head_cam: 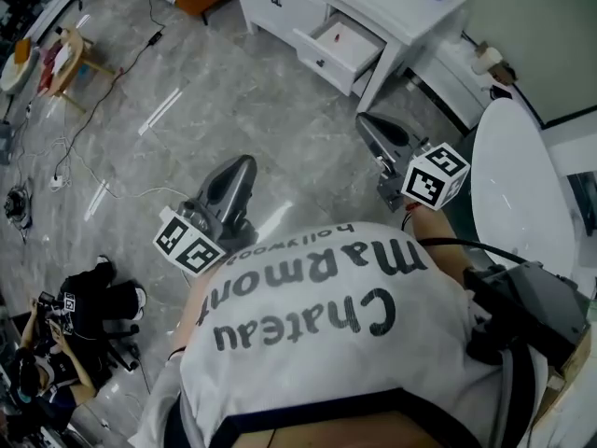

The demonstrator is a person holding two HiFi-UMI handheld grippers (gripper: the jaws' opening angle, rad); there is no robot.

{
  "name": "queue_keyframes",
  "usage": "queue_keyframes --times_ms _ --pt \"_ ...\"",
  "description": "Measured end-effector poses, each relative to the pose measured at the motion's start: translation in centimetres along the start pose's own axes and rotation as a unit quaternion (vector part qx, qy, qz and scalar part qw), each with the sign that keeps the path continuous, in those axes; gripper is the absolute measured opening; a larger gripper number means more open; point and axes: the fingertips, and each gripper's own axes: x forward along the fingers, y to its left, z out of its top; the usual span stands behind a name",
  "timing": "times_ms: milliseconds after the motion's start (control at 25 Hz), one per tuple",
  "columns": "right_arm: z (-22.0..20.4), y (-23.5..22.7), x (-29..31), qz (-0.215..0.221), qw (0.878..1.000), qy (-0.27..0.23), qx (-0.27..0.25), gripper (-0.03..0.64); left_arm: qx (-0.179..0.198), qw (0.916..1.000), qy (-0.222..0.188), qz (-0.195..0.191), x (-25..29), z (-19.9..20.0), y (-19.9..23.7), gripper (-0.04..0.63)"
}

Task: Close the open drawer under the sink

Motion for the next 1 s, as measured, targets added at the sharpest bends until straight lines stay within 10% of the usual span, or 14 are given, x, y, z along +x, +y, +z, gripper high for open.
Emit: queue_keyframes --times_ms 200,720,1000 --pt "-0.1 -0.3 0.5 -0.002 1.0 -0.008 0.011 0.012 0.027 0.9978 0.038 0.046 0.3 -0.8 1.4 0.009" --pt "0.2 -5.0 2.3 -0.047 0.998 -0.01 0.044 0.012 0.008 0.9993 0.021 0.028 5.5 1.6 4.8 0.009" --pt "1.0 -7.4 7.4 -0.069 0.996 -0.023 0.051 0.012 0.02 0.9965 0.079 0.015 9.7 3.3 11.5 0.009"
